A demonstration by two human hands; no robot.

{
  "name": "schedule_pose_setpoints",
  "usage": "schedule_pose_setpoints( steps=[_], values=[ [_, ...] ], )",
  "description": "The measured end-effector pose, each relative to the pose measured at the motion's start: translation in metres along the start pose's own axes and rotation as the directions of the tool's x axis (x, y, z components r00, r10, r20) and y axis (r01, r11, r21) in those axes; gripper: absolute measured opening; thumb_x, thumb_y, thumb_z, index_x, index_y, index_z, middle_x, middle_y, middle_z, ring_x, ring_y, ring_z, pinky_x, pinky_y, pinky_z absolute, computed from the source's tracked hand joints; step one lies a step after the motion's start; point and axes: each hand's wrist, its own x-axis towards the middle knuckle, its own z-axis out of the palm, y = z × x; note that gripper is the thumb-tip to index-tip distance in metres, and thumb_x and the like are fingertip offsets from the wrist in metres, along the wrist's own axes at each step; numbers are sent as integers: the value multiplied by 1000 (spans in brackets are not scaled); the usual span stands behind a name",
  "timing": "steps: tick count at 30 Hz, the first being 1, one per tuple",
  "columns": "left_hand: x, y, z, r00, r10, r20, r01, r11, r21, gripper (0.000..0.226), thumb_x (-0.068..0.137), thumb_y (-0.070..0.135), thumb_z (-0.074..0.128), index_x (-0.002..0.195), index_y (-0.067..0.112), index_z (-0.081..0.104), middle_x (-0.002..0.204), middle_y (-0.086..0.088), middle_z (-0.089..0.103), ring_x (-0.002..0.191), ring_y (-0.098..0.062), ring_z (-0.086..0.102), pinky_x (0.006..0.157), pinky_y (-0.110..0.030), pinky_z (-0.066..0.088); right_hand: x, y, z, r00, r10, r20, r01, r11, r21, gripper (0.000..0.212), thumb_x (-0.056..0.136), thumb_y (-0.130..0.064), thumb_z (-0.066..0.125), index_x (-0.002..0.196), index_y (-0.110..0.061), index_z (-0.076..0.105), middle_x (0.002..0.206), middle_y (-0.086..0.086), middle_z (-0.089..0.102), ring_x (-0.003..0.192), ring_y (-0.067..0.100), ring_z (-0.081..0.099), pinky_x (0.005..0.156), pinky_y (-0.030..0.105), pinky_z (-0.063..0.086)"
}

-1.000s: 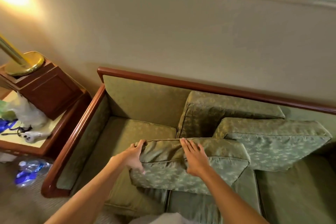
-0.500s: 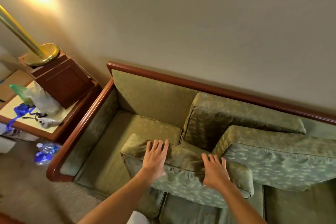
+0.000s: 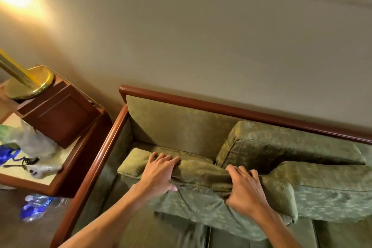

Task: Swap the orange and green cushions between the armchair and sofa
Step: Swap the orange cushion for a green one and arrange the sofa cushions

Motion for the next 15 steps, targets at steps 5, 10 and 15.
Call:
schedule_pose_setpoints(
  steps=[5, 10, 15],
  values=[
    [46, -82, -61, 993, 9, -116, -4, 999, 42, 92, 61, 61, 84, 141, 32, 47, 132, 10, 60, 125, -19, 48, 113, -43, 22, 92, -50, -27, 997, -29, -67, 33, 998, 59, 68, 64, -44, 72, 122, -28, 42, 120, -9, 57, 115, 17, 46, 100, 45, 32],
    [126, -148, -59, 998, -42, -38, 45, 996, 81, 101, 60, 60, 86, 143, 27, 40, 137, 3, 57, 130, -24, 46, 116, -47, 22, 202, -62, -2, 1000, 7, 2, -7, 1000, 23, 86, 69, -42, 77, 140, -23, 32, 137, -1, 49, 128, 22, 40, 108, 48, 28],
    [208, -181, -21, 991, -131, 16, 129, 986, 107, 130, 54, 66, 84, 154, 17, 17, 147, -4, 37, 139, -29, 30, 122, -48, 8, 271, -29, 47, 980, 185, 75, -174, 975, -137, 111, 80, -33, 76, 155, -17, -4, 164, 12, 2, 152, 28, 0, 120, 53, -2]
  ],
)
